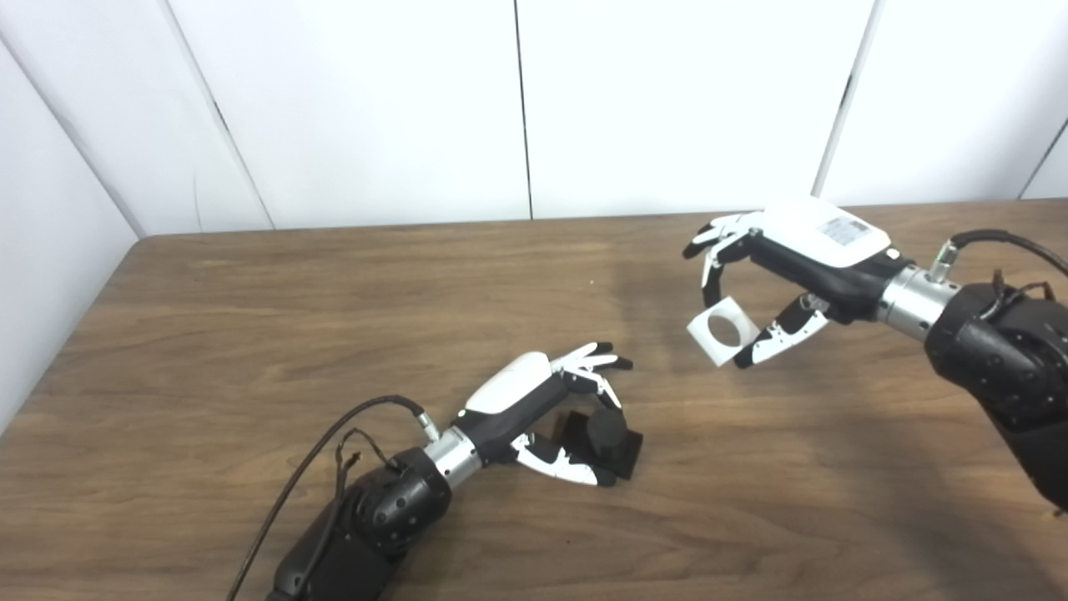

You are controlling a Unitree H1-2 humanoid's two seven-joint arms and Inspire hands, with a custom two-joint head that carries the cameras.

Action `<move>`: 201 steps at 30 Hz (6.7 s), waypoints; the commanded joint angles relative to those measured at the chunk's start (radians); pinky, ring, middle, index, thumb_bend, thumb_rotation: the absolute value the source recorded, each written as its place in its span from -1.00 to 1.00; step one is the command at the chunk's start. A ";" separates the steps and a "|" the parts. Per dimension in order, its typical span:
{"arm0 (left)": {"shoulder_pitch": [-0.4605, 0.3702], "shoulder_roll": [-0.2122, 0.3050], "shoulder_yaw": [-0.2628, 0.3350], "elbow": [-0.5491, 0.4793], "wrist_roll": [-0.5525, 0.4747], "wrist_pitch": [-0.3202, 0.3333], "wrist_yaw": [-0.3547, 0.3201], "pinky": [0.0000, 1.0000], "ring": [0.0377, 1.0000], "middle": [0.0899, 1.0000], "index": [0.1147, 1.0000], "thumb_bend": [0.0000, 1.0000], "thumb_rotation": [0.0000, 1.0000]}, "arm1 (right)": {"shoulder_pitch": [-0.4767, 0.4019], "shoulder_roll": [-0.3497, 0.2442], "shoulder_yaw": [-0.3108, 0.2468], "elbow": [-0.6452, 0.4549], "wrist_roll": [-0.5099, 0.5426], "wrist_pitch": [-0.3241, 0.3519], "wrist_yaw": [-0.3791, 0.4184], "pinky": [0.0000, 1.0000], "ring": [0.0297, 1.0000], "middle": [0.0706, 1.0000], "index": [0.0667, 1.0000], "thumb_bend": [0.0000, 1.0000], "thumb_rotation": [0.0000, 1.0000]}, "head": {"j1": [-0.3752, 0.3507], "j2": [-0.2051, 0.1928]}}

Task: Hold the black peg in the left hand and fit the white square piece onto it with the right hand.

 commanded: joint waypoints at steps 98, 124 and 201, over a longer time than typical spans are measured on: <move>0.022 -0.006 -0.047 -0.002 0.097 0.130 -0.050 0.88 0.97 0.80 -0.15 0.04 -0.85 | -0.030 0.156 0.169 0.064 -0.040 -0.067 0.125 0.68 0.70 0.58 -0.11 0.04 -0.73 | 0.022 0.052; 0.020 -0.018 -0.054 0.013 0.115 0.129 -0.036 0.87 0.96 0.81 -0.15 0.04 -0.84 | -0.132 0.173 0.178 -0.054 -0.004 -0.005 0.251 0.77 0.76 0.60 -0.11 0.04 -0.72 | 0.024 0.054; 0.029 -0.009 -0.050 -0.011 0.091 0.139 -0.054 0.90 0.94 0.80 -0.15 0.04 -0.85 | -0.116 0.161 0.164 0.055 -0.099 0.072 0.275 0.77 0.88 0.92 0.95 1.00 -0.15 | 0.019 0.078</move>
